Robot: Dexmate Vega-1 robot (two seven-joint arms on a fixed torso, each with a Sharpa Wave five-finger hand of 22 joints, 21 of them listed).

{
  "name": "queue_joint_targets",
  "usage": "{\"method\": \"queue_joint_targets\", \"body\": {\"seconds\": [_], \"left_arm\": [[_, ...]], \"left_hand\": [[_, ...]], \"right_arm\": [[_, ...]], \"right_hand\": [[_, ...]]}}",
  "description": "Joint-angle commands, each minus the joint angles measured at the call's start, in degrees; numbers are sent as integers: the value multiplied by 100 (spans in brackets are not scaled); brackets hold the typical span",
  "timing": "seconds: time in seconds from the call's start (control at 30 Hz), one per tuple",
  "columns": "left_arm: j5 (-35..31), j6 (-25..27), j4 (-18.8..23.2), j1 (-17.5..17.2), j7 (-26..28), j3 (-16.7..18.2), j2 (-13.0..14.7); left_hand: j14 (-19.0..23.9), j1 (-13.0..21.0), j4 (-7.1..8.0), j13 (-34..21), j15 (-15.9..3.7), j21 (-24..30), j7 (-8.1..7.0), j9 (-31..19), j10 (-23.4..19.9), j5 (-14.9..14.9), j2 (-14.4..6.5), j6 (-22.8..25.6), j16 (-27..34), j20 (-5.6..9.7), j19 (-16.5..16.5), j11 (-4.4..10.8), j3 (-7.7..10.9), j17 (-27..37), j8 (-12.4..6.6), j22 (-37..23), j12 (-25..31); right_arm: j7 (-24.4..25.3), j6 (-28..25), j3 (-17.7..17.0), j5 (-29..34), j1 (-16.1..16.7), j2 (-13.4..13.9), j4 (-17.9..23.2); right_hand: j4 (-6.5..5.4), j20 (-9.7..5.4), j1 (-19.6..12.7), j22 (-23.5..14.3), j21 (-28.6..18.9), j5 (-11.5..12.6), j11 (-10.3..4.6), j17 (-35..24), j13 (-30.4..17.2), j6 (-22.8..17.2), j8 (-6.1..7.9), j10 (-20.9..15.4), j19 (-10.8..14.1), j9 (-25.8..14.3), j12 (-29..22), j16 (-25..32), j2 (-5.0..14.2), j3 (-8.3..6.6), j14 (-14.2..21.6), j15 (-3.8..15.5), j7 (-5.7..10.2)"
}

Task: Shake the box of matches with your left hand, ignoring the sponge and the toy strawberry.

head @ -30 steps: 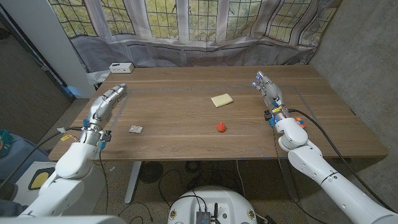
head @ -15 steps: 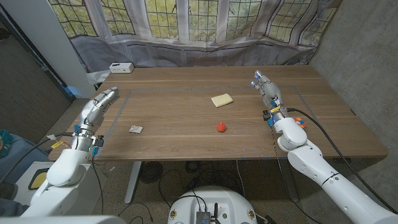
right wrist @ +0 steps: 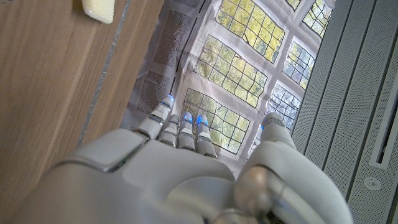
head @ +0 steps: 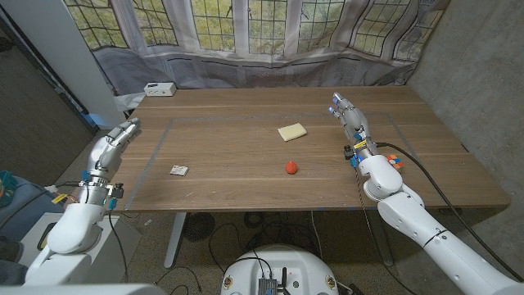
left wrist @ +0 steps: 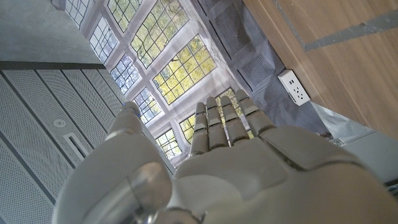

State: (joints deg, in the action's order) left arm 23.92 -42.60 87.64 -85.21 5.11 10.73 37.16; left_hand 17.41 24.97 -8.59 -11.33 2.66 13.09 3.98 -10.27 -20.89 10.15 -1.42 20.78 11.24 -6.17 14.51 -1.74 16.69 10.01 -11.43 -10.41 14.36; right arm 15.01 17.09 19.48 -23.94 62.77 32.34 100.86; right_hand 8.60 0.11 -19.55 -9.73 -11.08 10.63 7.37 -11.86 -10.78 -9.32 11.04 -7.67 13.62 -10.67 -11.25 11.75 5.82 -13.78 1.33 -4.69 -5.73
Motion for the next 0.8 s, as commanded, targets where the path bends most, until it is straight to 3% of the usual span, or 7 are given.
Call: {"method": "queue_joint_targets", "body": {"seconds": [0.03,0.47,0.67,0.8], "left_arm": [[-586,-53,-418,270,311,121,-2],[-1713,219,-122,125,985,304,65],[-2274,522,238,-49,1384,477,-23],[-2675,749,457,-153,1596,589,-53]], "left_hand": [[69,18,-4,-28,-26,7,3,-19,-71,-1,38,75,18,-7,74,-2,-18,19,-3,-13,-28],[161,215,-72,-29,-117,0,-44,-23,-203,27,-14,191,16,-6,146,131,82,12,-25,-10,-11],[335,652,-195,-27,-249,-4,-148,-26,-404,47,70,365,27,25,272,361,217,1,-67,-1,11],[393,824,-214,-26,-303,-3,-202,-27,-448,61,147,432,26,67,329,427,249,-1,-82,2,6]], "right_arm": [[216,-162,-8,170,77,4,196],[232,-178,45,228,94,-36,211],[189,-127,81,245,51,-64,143],[179,-88,86,241,39,-88,104]], "right_hand": [[-27,29,-35,-14,-9,-5,-2,-15,-19,-23,16,-41,31,-9,-13,23,-32,-24,38,-23,3],[-27,43,-40,-14,-7,-4,6,-15,-19,-26,16,-42,26,-9,-12,22,-35,-24,37,-28,7],[-24,51,-49,-14,-5,-2,0,-14,-19,-29,16,-47,23,-9,-13,21,-32,-28,38,-39,11],[-20,54,-61,-14,-5,1,0,-13,-19,-31,17,-47,21,-10,-13,20,-25,-35,38,-34,7]]}}
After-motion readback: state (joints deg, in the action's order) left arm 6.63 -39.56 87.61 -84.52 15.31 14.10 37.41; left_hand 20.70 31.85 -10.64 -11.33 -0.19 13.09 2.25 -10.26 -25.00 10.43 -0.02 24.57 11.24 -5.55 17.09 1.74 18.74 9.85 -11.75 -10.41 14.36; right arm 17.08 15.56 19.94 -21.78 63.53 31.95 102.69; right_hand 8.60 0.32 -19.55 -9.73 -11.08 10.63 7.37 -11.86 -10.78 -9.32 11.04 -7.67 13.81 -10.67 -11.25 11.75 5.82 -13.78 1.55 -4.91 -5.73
